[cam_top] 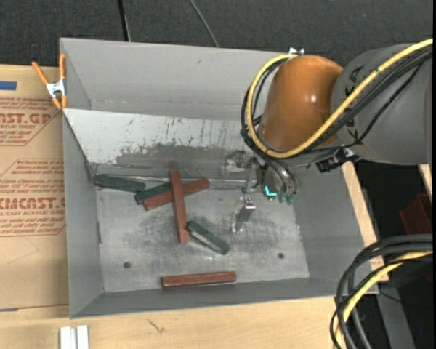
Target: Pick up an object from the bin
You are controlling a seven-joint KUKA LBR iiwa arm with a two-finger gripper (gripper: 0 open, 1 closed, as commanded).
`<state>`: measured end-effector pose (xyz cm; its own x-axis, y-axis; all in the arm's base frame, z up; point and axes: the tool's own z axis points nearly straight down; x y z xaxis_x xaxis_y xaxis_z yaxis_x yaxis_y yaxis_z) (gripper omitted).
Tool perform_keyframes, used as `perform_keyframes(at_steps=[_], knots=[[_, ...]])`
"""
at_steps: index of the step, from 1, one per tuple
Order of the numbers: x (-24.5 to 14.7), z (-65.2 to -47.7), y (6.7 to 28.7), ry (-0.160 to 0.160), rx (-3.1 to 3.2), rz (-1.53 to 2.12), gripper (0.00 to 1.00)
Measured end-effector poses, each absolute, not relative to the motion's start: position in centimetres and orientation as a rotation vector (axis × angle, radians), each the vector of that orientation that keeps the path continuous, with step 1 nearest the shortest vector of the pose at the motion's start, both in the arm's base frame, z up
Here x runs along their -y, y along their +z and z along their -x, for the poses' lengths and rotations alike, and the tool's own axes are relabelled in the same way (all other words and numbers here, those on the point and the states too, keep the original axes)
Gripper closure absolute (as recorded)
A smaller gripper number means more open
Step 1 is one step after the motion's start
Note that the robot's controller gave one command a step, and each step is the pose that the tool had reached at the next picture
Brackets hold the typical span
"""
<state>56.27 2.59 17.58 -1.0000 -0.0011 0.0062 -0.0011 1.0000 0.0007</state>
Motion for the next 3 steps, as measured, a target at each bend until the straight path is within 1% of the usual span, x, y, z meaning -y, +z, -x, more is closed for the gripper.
perform_keyframes(at_steps=[1, 2, 3], knots=[[-2.6, -56.4, 18.0, -0.002, 3.143, -0.001, 0.0], [-4.9, -54.6, 12.2, -0.001, 3.148, -0.055, 0.0], [-5.3, -55.1, 7.3, -0.003, 3.137, -0.003, 1.0]])
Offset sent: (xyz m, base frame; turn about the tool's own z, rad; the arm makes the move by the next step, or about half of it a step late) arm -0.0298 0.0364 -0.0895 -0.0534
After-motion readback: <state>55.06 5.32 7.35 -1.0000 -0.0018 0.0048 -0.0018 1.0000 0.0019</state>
